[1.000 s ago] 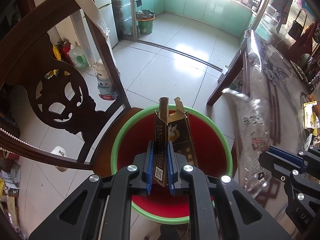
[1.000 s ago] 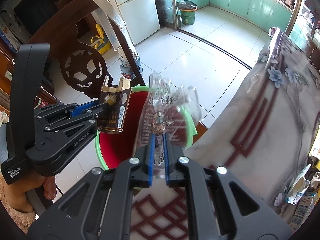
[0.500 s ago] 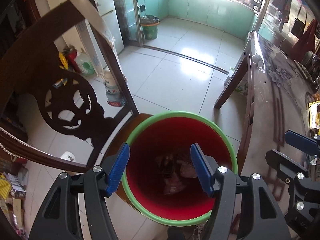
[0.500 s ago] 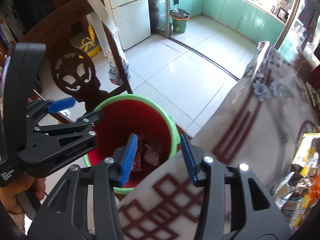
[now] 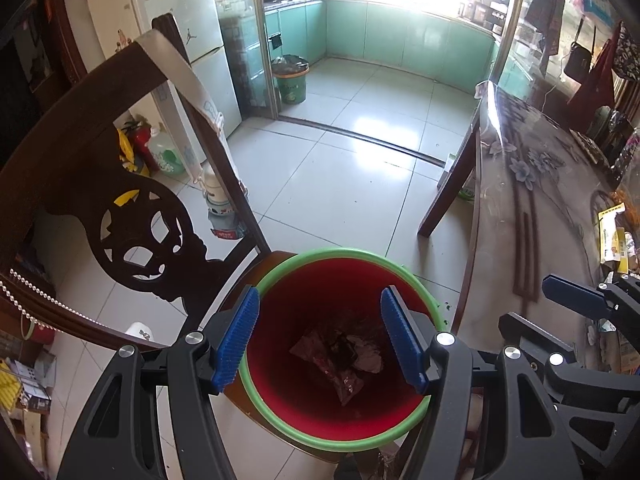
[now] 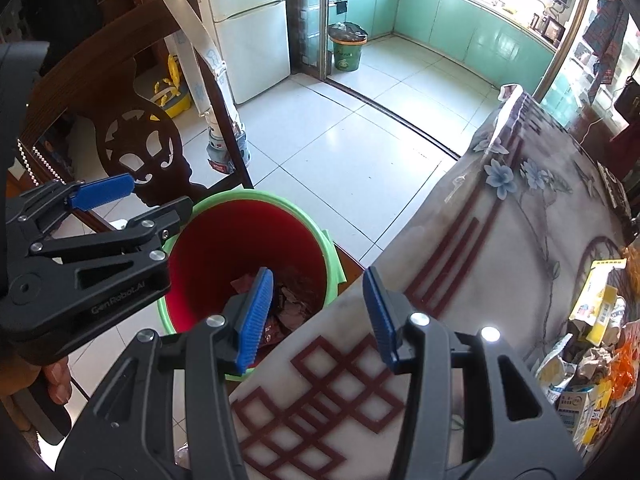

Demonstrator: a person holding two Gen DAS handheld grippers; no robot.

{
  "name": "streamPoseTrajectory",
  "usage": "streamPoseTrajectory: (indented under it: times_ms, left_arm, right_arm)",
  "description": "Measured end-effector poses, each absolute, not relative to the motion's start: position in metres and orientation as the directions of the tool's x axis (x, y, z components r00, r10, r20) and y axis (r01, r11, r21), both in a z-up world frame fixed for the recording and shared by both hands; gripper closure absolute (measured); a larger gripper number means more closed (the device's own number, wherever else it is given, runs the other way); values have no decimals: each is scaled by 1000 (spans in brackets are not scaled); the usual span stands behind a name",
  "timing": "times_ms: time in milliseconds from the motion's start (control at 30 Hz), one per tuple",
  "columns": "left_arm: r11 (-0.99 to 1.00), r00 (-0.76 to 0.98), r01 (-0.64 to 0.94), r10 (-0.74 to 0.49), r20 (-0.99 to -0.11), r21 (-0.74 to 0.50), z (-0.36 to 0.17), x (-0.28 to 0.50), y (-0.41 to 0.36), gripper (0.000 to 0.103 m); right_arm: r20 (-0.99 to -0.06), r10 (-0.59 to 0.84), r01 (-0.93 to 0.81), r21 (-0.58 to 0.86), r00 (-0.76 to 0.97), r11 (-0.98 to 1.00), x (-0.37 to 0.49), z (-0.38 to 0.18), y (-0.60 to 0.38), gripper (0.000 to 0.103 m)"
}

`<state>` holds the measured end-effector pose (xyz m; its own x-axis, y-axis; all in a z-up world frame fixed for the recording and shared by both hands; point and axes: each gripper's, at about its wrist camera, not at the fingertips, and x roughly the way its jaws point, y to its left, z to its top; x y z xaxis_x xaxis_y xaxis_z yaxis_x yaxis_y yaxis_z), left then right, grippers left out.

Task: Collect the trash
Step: 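Move both open tools back toward the table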

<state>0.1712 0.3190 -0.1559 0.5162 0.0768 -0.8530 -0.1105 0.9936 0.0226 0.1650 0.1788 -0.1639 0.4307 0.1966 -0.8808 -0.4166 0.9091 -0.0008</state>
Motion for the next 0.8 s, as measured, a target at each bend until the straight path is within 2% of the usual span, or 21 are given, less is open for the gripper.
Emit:
streamPoseTrajectory:
  times_ms: [500,800]
  left_arm:
    - [997,557,-77,69,-828,32,-140,157,293,42]
    - [999,577,-22,38,-816,31,-129,146,253,42]
  right_arm:
    - [-893,133,-313,-9,431,950,148,-168,126,55]
    - [-881,124,-277,-8,456,961,127,-156,95,55]
